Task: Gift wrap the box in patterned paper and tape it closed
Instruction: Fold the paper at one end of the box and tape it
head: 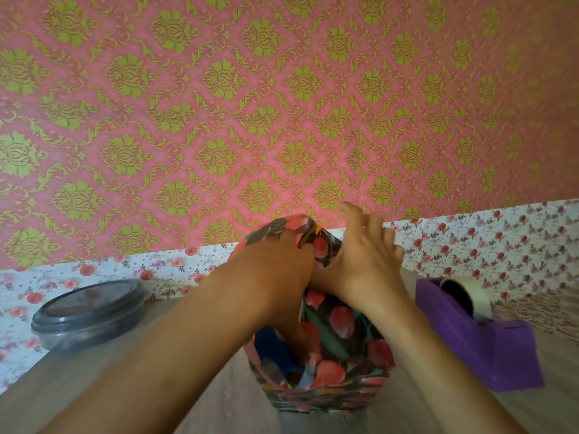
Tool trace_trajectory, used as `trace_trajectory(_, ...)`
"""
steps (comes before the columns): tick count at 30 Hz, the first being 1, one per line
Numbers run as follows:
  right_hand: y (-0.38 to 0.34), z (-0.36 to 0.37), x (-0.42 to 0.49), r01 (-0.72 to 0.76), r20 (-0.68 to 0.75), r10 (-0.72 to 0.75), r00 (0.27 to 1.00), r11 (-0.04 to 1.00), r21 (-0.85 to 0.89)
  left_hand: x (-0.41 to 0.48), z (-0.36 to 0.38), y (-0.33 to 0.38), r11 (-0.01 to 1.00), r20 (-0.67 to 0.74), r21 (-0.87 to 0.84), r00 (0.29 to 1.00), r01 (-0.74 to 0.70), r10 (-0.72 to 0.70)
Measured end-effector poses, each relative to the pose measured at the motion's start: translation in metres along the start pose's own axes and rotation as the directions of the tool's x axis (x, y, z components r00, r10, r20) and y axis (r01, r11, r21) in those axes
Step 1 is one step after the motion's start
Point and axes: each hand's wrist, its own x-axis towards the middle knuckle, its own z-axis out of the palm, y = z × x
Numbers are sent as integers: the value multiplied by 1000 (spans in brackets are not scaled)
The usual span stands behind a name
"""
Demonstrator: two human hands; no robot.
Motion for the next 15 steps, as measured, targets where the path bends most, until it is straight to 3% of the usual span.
trace_trajectory(8,18,-8,8,-139,224,129,966,990,32,-1,0,0,1000,21,3,1000,5,-5)
trace_trajectory(15,69,-40,-8,-283,325,158,933,877,388,2,-2,1,1000,39,16,999,16,-17)
